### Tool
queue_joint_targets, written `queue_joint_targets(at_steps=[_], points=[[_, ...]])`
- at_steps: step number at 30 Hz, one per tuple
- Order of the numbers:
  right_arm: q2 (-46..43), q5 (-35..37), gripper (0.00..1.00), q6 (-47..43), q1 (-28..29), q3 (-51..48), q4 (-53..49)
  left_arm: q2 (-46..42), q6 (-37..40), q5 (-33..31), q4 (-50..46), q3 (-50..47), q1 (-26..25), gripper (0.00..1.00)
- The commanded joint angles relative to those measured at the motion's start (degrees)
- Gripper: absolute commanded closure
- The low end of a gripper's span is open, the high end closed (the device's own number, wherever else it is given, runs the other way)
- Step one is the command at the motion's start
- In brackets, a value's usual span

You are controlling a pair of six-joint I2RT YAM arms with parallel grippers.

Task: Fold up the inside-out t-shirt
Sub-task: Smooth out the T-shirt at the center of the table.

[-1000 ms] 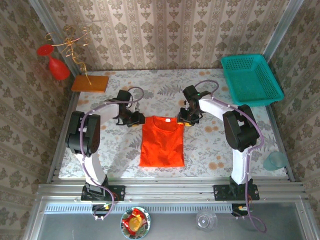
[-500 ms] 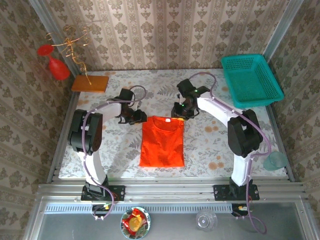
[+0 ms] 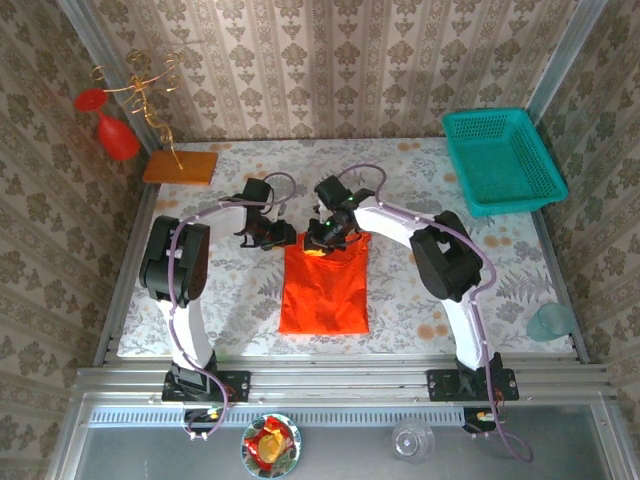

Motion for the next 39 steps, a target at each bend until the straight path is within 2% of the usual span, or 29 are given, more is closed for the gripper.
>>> queue_joint_targets(at_steps=[1, 7, 14, 30, 39], points=[[2.85, -2.97, 0.89, 2.88, -0.05, 3.2, 3.04, -0.35, -1.4, 2.02, 2.48, -1.33, -0.11, 0.63], [5.51, 5.96, 0.97, 2.5, -1.42, 3.14, -5.46, 0.55, -1.54, 2.95, 1.87, -1.7, -0.72, 0.63], [5.81, 4.81, 0.99, 2.95, -2.51, -0.61, -3.17, 0.34, -2.26, 3.67, 2.97, -2.45, -2.98, 0.65], [5.21, 3.02, 0.99, 3.0, -2.73, -0.99, -1.67, 1.82, -3.14, 2.71, 1.85, 0.27, -5.99, 0.68], [5.1, 2.75, 0.99, 3.02, -2.68, -1.15, -1.49, 1.44, -3.09, 1.65, 1.69, 0.84, -5.99, 0.86]])
